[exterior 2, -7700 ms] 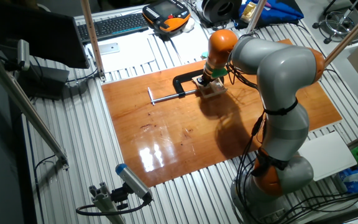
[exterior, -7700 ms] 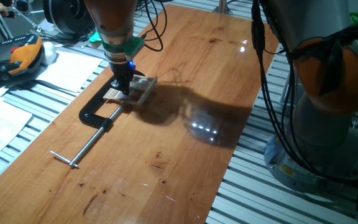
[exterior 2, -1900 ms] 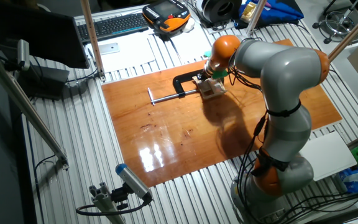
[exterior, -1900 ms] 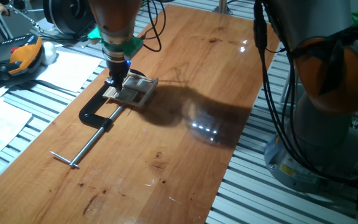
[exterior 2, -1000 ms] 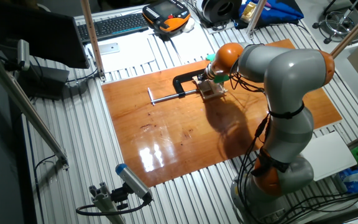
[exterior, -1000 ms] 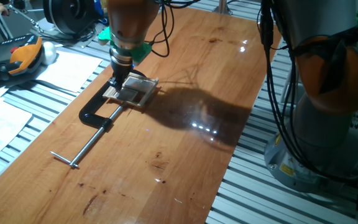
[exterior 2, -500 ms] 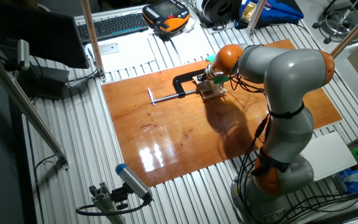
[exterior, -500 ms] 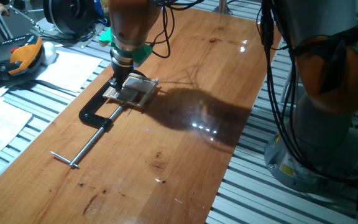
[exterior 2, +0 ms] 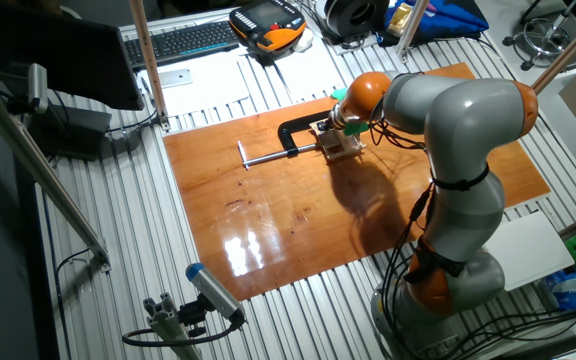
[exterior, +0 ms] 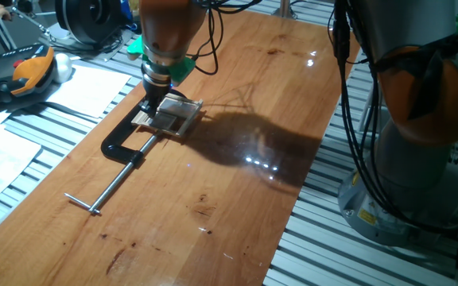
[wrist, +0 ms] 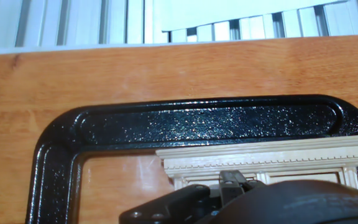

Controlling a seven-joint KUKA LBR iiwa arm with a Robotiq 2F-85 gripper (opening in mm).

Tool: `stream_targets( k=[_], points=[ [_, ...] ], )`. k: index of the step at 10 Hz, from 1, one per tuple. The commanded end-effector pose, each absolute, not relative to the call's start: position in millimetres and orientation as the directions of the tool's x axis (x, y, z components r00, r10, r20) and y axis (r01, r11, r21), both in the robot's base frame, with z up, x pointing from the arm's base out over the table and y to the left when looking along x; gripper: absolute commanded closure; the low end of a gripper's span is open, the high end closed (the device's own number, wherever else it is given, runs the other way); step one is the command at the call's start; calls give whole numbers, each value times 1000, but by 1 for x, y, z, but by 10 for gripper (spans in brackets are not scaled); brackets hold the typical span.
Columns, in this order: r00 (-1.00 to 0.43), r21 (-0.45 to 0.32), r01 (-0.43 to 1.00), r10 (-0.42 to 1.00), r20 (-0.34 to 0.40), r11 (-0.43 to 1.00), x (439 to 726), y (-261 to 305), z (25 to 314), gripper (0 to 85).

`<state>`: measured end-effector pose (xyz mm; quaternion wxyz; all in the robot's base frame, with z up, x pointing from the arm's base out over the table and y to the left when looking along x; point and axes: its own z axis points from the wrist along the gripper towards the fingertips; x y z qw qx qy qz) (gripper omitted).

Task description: Close a sliding window

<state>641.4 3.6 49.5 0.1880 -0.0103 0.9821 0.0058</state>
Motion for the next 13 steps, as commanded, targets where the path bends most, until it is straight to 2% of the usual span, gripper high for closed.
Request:
stream_targets(
  k=[1,13],
  points=[
    [-930,7,-25,-21,-366,1000,641,4,50,850],
    [-945,4,-33,-30,-324,999,636,5,49,850]
  ],
)
